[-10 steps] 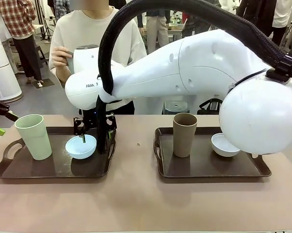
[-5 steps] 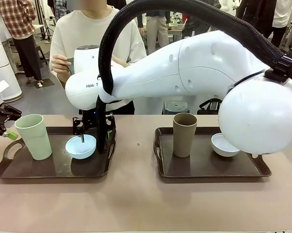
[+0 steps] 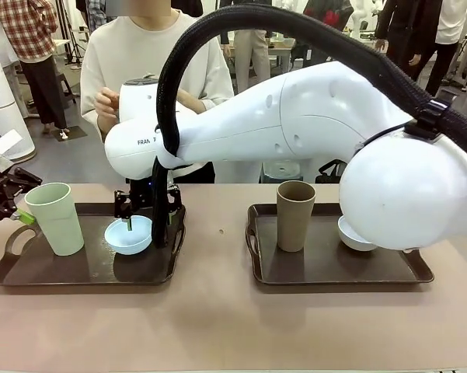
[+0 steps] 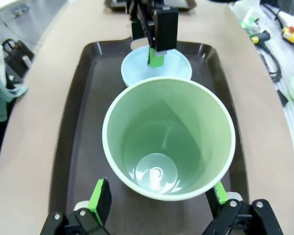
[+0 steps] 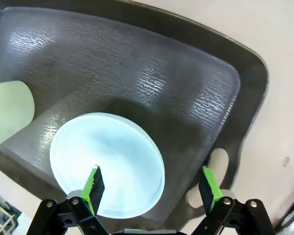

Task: Set up a tray with a mat and arrange the tableware.
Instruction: Pick up the Picnic Bowl and Reusable plastic cup from the Handle tray in front of the human's position and hold them in the air.

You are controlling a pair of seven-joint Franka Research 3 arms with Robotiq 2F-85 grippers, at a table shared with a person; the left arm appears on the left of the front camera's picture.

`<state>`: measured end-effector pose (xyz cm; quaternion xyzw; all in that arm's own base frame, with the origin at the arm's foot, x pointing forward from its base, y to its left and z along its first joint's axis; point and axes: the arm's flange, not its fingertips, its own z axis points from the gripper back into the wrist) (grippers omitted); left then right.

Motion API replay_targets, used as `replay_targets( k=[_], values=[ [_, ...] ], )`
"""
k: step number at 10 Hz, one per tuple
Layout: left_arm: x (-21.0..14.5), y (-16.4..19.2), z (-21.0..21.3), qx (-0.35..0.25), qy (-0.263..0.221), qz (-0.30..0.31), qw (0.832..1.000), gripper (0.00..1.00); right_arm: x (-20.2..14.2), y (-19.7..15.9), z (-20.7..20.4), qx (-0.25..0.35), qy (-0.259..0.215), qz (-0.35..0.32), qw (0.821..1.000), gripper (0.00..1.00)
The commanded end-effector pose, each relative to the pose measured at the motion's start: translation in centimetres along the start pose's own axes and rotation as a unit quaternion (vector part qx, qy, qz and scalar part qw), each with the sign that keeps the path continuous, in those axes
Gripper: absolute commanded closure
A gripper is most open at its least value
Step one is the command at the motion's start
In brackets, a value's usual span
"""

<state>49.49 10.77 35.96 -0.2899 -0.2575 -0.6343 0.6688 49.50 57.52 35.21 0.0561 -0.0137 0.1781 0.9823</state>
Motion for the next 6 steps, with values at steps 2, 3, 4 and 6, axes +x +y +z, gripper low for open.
replay_targets(
  k=[2,3,4,6],
  values=[
    [-0.1,1.4,-1.5,-0.012,-0.042,0.016,0.999,0.0,1.7,0.6,-0.3,0.02,0.009,0.01,1.0,0.0],
    [0.0,1.6,-1.9,-0.015,-0.048,0.017,0.999,0.0,1.9,0.5,-0.3,0.023,0.007,0.011,1.0,0.0],
    [0.2,1.6,-2.4,-0.013,-0.054,0.015,0.998,0.0,1.8,0.4,-0.4,0.024,0.008,0.012,1.0,0.0],
    [1.1,1.0,-3.7,-0.022,-0.06,0.0,0.998,0.0,1.8,0.2,-0.4,0.026,0.009,0.014,1.0,0.0]
  ],
)
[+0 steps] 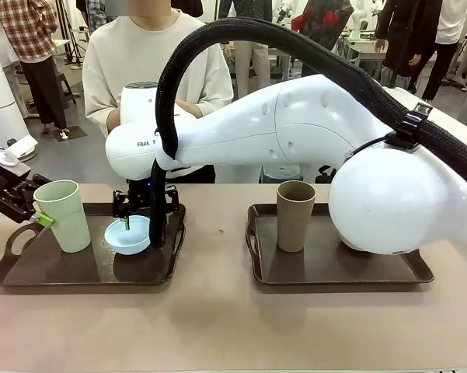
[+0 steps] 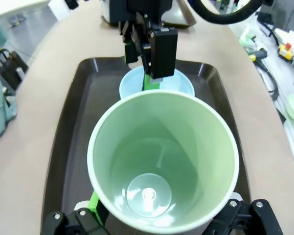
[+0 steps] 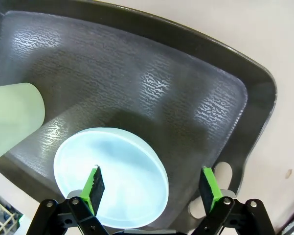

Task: Set up a tray with a mat and arrange the tableware.
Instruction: Pick up the Picnic Bowl and Reusable plastic cup from the Handle tray in front of the human's position and hold them in the air.

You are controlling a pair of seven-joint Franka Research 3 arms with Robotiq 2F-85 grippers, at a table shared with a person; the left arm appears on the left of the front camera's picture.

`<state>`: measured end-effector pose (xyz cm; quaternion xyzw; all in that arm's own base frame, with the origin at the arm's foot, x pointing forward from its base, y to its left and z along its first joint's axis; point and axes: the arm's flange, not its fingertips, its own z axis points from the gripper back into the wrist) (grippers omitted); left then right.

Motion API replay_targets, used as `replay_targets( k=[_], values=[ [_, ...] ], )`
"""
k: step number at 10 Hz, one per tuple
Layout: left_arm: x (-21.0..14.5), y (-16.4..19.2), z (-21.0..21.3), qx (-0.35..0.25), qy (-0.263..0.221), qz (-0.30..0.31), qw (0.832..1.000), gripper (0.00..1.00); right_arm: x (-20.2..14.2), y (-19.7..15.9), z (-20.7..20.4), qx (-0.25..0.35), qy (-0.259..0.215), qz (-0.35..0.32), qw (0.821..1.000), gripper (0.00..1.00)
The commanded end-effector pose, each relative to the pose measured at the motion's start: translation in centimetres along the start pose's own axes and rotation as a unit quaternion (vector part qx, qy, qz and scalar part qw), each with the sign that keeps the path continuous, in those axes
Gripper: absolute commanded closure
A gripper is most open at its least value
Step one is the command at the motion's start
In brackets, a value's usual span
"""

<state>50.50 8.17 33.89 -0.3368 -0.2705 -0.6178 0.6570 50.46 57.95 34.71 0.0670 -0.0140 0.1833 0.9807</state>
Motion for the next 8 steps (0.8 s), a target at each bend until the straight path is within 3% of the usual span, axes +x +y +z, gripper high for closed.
replay_targets(
  k=[1,8],
  values=[
    [1.0,-0.1,-1.0,-0.003,-0.012,-0.018,1.0,0.0,0.8,0.2,0.1,0.018,0.011,0.009,1.0,0.0],
    [0.8,-0.2,-2.8,-0.02,-0.003,-0.029,0.999,0.0,0.6,-0.1,-1.0,0.013,0.012,0.004,1.0,0.0]
  ],
)
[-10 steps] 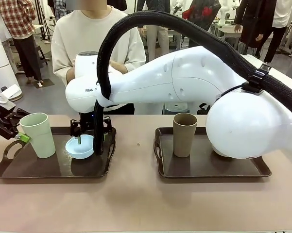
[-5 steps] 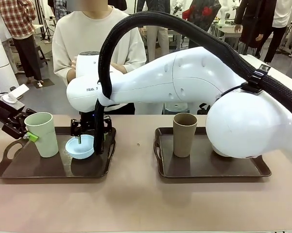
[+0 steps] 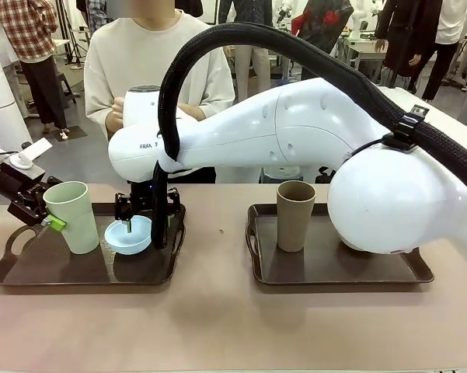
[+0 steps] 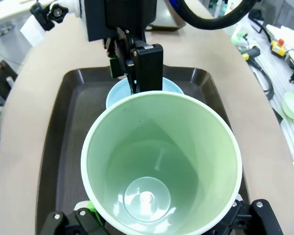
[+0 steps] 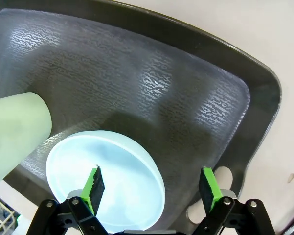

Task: Set up a tray with a mat and arrange the tableware.
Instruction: Pick up the Picnic Bowl and Reusable plastic cup from the Handle tray in front of the human's position and hold them in the air.

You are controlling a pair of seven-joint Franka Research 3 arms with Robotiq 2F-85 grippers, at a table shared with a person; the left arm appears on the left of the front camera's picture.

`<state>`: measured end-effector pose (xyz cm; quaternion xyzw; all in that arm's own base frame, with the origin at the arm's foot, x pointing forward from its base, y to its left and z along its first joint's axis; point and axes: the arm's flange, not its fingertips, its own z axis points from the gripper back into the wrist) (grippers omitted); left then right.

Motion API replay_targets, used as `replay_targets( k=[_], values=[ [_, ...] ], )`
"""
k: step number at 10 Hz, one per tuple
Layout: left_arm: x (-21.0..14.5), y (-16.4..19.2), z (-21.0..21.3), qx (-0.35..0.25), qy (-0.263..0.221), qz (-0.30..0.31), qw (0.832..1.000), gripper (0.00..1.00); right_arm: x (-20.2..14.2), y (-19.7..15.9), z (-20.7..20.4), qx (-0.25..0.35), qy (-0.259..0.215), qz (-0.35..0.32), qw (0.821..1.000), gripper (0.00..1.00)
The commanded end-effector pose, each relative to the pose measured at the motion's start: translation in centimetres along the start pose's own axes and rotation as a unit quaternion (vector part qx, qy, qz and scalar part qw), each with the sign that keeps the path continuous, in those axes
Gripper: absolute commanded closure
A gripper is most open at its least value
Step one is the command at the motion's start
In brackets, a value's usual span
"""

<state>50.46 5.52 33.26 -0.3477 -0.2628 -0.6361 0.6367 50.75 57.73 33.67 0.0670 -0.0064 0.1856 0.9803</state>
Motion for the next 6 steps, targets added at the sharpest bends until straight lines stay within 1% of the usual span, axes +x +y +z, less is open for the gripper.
replay_targets(
  k=[1,2,3,4,5,6],
  values=[
    [-0.42,-0.17,-0.49,0.006,-0.002,-0.011,1.0,0.44,0.44,0.21,-0.22,0.005,0.005,0.006,1.0,0.25],
    [-0.24,-0.18,-0.56,0.004,-0.002,-0.011,1.0,0.6,0.42,0.19,-0.41,0.003,0.008,0.009,1.0,0.56],
    [-0.22,-0.17,-0.57,0.004,-0.001,-0.01,1.0,1.0,0.37,0.26,-0.39,-0.002,0.009,0.01,1.0,0.82],
    [-0.29,-0.19,-0.57,0.004,0.0,-0.011,1.0,1.0,0.32,0.45,-0.34,-0.01,0.01,0.01,1.0,1.0],
    [-0.37,-0.18,-0.54,0.004,0.003,-0.012,1.0,1.0,0.3,0.57,-0.31,-0.014,0.011,0.01,1.0,1.0],
    [-0.4,-0.08,-0.48,0.004,0.005,-0.012,1.0,0.72,0.33,0.63,-0.24,-0.018,0.012,0.008,1.0,1.0]
  ],
)
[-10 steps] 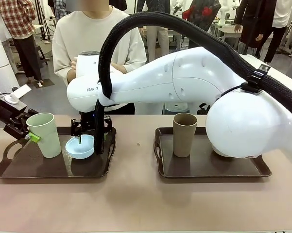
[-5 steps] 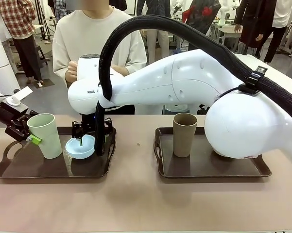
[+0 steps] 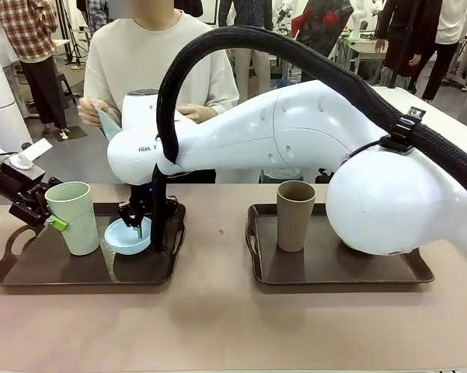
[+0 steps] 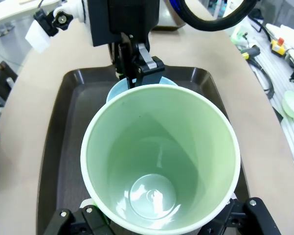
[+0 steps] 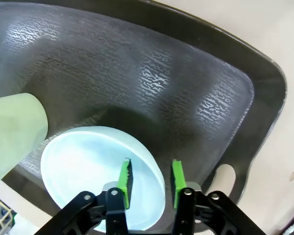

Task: Set up a tray with a mat and arrange the tableware.
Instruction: Pick up the Picnic Bowl and Reusable plastic cup from the Handle tray in front of the human's position and hold them in the air.

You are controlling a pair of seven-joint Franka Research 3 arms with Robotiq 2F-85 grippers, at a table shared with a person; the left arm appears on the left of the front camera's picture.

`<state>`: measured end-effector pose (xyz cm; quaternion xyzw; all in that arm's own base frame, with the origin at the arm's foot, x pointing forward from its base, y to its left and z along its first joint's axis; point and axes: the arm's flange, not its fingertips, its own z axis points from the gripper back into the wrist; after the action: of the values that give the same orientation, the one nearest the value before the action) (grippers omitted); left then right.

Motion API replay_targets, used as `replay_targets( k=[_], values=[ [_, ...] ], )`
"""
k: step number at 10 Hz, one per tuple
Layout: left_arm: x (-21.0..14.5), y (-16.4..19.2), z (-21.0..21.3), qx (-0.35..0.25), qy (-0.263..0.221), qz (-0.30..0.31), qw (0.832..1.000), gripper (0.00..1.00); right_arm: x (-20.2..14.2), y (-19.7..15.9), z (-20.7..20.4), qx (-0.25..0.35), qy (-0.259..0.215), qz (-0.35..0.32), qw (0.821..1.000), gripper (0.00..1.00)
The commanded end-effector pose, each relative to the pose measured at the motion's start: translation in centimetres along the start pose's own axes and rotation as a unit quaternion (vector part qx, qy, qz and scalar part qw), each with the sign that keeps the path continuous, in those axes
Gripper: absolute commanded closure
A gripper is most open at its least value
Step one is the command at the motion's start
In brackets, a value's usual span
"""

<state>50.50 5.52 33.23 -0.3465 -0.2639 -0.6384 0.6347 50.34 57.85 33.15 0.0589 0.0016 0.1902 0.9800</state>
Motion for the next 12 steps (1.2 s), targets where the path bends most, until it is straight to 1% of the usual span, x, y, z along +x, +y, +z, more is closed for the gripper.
replay_targets(
  k=[1,2,3,4,5,6,7,10,12],
  values=[
    [-0.4,-0.2,-0.5,0.005,0.006,-0.009,1.0,0.72,0.6,0.5,0.3,-0.016,0.003,0.003,1.0,0.95],
    [-0.5,-0.2,-0.5,0.005,0.008,-0.01,1.0,1.0,0.6,0.6,0.3,-0.019,0.003,0.001,1.0,1.0],
    [-0.5,-0.2,-0.5,0.006,0.01,-0.011,1.0,0.72,0.5,0.6,0.3,-0.021,0.002,0.001,1.0,1.0],
    [-0.5,-0.2,-0.4,0.007,0.014,-0.015,1.0,1.0,0.5,0.5,0.3,-0.022,0.002,0.001,1.0,1.0],
    [-0.2,-0.5,-0.3,0.011,0.019,-0.021,1.0,1.0,0.4,0.3,0.4,-0.025,0.003,-0.002,1.0,1.0],
    [0.4,-1.2,0.5,0.013,0.028,-0.023,0.999,1.0,0.1,0.2,1.3,-0.038,0.024,-0.009,0.999,1.0],
    [1.6,-2.3,1.9,0.013,0.039,-0.029,0.999,1.0,-0.9,0.2,3.0,-0.044,0.027,-0.018,0.998,1.0],
    [6.4,-6.3,8.4,0.052,0.042,-0.054,0.996,1.0,-5.4,1.3,10.2,-0.072,-0.021,-0.031,0.997,1.0],
    [8.9,-8.5,11.1,0.069,0.045,-0.064,0.995,1.0,-7.9,2.9,13.8,-0.084,-0.064,-0.031,0.994,1.0]
  ],
)
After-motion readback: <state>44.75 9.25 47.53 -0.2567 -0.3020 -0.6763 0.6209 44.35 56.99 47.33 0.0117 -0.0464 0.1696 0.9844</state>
